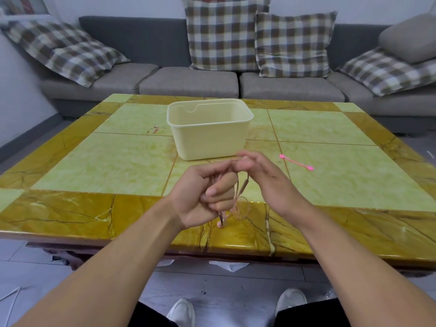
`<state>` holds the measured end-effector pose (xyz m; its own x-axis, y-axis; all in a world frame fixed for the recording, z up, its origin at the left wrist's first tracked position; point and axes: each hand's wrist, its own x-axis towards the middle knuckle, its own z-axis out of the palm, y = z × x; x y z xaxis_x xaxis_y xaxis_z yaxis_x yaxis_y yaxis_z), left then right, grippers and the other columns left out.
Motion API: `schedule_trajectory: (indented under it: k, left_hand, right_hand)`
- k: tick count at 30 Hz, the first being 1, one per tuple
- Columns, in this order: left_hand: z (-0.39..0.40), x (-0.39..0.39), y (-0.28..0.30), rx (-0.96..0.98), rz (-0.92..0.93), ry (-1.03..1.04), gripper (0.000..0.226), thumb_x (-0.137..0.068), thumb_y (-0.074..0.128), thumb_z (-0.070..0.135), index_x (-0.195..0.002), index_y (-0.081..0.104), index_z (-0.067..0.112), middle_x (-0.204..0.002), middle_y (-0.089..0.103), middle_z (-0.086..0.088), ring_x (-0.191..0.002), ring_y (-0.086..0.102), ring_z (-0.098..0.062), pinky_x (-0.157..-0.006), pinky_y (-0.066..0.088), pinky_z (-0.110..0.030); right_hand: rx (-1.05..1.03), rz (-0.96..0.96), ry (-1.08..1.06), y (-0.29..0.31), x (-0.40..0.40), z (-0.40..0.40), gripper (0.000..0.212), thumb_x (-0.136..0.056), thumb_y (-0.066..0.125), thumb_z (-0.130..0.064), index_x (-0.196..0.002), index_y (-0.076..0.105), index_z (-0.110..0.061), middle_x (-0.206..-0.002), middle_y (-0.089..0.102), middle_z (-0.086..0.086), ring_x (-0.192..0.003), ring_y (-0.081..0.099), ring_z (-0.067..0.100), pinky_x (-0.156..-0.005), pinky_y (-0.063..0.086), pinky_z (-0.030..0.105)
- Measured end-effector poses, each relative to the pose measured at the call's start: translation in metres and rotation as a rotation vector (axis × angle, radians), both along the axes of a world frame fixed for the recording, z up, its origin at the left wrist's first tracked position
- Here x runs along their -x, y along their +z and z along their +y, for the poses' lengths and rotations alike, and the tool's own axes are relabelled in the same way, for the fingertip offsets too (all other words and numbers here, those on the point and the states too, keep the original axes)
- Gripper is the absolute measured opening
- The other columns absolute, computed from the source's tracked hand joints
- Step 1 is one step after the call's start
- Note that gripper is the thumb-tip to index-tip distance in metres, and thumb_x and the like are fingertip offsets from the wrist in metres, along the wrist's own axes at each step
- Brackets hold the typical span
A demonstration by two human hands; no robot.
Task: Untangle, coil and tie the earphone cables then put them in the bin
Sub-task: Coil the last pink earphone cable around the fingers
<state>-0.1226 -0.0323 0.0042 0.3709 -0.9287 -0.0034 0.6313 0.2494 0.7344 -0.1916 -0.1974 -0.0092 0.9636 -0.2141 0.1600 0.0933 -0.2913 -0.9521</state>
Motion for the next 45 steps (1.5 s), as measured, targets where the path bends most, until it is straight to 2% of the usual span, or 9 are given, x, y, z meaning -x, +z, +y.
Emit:
schedule_trajectory:
  k: [6, 13, 18, 23, 28, 32, 36, 40, 45]
  left_hand:
    - [0.004, -0.004, -0.003, 0.017, 0.006, -0.137, 0.032, -0.1, 0.04, 0.021, -0.095, 0.069, 0.007, -0.044, 0.041, 0.006, -0.036, 0.018, -0.007, -0.039, 0.02, -0.018]
    - [-0.006, 0.004, -0.009, -0.061, 0.042, -0.361, 0.032, -0.102, 0.036, 0.017, -0.087, 0.061, 0.005, -0.05, 0.051, 0.0, -0.032, 0.031, -0.002, -0.035, 0.027, -0.015]
    - [-0.014, 0.005, 0.002, -0.029, 0.084, 0.233, 0.042, -0.1, 0.042, 0.011, -0.134, 0.055, -0.009, -0.075, 0.064, -0.002, -0.05, 0.054, -0.008, -0.049, 0.048, -0.019]
    - [-0.019, -0.007, -0.006, 0.069, 0.159, 0.588, 0.037, -0.104, 0.028, -0.009, -0.14, 0.034, -0.011, -0.123, 0.07, -0.021, -0.11, 0.071, -0.032, -0.098, 0.056, -0.037]
    - [-0.017, -0.019, -0.022, -0.105, -0.1, 0.766, 0.056, -0.103, 0.025, -0.012, -0.156, 0.012, 0.001, -0.119, 0.071, -0.017, -0.109, 0.071, -0.029, -0.096, 0.056, -0.033]
    - [-0.011, -0.018, -0.029, -0.519, -0.645, 0.482, 0.043, -0.106, 0.033, -0.002, -0.148, 0.034, 0.004, -0.098, 0.076, -0.012, -0.063, 0.071, -0.015, -0.055, 0.05, -0.02]
    - [-0.006, -0.013, -0.035, -0.841, -0.954, 0.214, 0.049, -0.108, 0.033, 0.044, -0.117, 0.061, 0.005, -0.075, 0.075, -0.007, -0.05, 0.06, -0.024, -0.052, 0.04, -0.026]
    - [0.001, -0.013, -0.018, -0.701, -0.697, -0.166, 0.099, -0.095, 0.012, 0.077, -0.092, 0.073, -0.001, -0.049, 0.052, -0.011, -0.037, 0.036, -0.017, -0.043, 0.031, -0.027]
    - [0.003, -0.014, -0.01, -0.125, -0.224, -0.459, 0.076, -0.104, 0.025, 0.055, -0.085, 0.067, -0.006, -0.038, 0.047, -0.005, -0.027, 0.023, -0.014, -0.037, 0.026, -0.025]
  right_hand:
    - [-0.169, -0.053, 0.084, 0.001, 0.0, -0.006, 0.033, -0.095, 0.054, -0.042, -0.082, 0.056, -0.011, -0.065, 0.059, -0.002, -0.067, 0.059, 0.016, -0.075, 0.052, 0.029]
    - [-0.112, -0.033, -0.14, -0.007, -0.002, -0.007, 0.034, -0.102, 0.055, -0.038, -0.08, 0.057, -0.013, -0.06, 0.043, -0.002, -0.054, 0.032, 0.011, -0.051, 0.028, 0.028]
    - [0.045, 0.24, 0.028, -0.013, 0.005, 0.001, 0.031, -0.103, 0.055, -0.042, -0.081, 0.074, -0.029, -0.063, 0.045, -0.002, -0.056, 0.053, 0.017, -0.054, 0.038, 0.033]
    - [0.21, 0.414, 0.172, -0.017, 0.01, 0.022, 0.02, -0.102, 0.055, -0.047, -0.089, 0.07, -0.042, -0.064, 0.045, 0.004, -0.056, 0.061, 0.031, -0.047, 0.054, 0.048]
    - [0.341, 0.395, 0.203, -0.01, 0.01, 0.023, 0.021, -0.103, 0.056, -0.037, -0.107, 0.076, -0.033, -0.051, 0.047, -0.007, -0.05, 0.046, 0.02, -0.058, 0.056, 0.047]
    - [0.423, 0.304, 0.104, 0.002, 0.013, 0.004, 0.024, -0.1, 0.059, -0.039, -0.084, 0.075, -0.03, -0.054, 0.057, -0.011, -0.057, 0.049, 0.014, -0.064, 0.057, 0.052]
    - [0.33, 0.212, 0.147, 0.011, 0.021, -0.005, 0.027, -0.095, 0.068, -0.039, -0.078, 0.072, -0.018, -0.051, 0.048, -0.016, -0.052, 0.038, 0.01, -0.054, 0.036, 0.022]
    - [0.175, 0.126, 0.13, 0.013, 0.02, -0.007, 0.028, -0.094, 0.067, -0.038, -0.078, 0.069, -0.015, -0.052, 0.037, -0.01, -0.049, 0.031, 0.01, -0.045, 0.034, 0.02]
    - [-0.079, 0.035, 0.096, 0.008, 0.012, -0.003, 0.03, -0.086, 0.066, -0.039, -0.081, 0.066, -0.01, -0.052, 0.035, -0.005, -0.047, 0.026, 0.007, -0.045, 0.024, 0.019]
